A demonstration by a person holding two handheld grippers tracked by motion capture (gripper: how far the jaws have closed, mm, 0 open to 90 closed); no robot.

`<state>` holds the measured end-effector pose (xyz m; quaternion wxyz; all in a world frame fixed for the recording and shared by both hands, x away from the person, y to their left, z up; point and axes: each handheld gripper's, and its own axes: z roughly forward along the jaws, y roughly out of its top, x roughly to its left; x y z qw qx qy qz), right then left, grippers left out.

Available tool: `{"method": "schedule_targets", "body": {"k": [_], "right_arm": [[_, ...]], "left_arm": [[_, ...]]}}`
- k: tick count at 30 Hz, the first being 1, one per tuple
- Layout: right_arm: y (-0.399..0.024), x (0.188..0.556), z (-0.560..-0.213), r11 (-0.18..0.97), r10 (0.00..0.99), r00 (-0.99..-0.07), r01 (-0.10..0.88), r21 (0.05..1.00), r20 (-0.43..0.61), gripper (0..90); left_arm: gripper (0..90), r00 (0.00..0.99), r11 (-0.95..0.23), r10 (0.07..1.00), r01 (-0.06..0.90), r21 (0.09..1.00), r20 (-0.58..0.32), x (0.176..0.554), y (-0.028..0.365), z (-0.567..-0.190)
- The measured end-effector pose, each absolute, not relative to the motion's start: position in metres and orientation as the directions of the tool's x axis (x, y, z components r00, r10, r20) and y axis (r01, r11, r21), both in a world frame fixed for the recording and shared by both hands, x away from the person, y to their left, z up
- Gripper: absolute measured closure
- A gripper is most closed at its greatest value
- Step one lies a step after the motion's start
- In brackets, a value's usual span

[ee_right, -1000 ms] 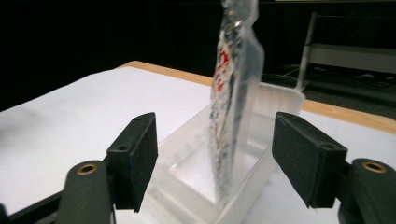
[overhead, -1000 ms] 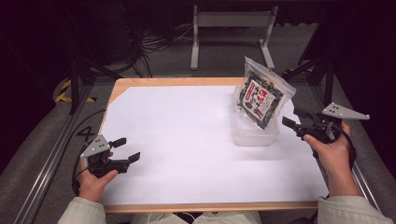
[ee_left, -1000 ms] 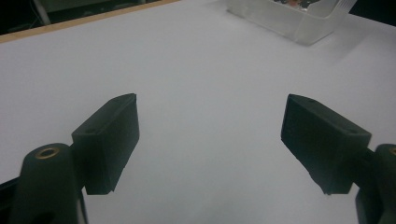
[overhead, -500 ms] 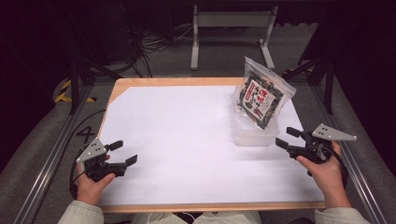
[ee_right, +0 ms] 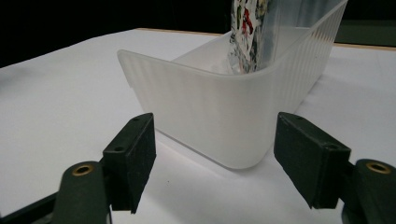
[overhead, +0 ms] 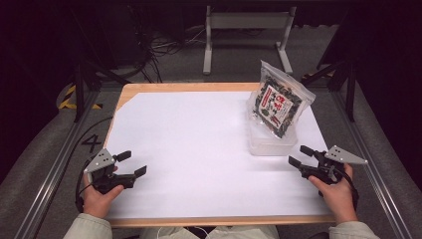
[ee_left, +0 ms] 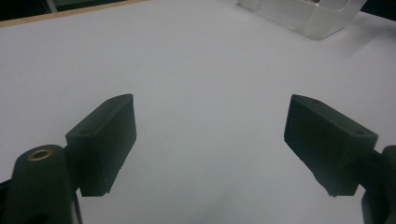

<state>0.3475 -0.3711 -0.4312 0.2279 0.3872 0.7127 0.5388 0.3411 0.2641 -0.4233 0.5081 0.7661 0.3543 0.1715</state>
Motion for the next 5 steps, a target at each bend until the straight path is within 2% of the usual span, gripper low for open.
{"method": "schedule_targets", "body": {"k": [5], "right_arm": [[-0.3714,0.3479,-0.4324,0.121,0.796,-0.599,0.304,0.945,0.090,30.3]], "left_arm": [[18.0,0.685,-0.227,0.721,0.375,0.899,-0.104,0.3418,0.2659,-0.4244]]}}
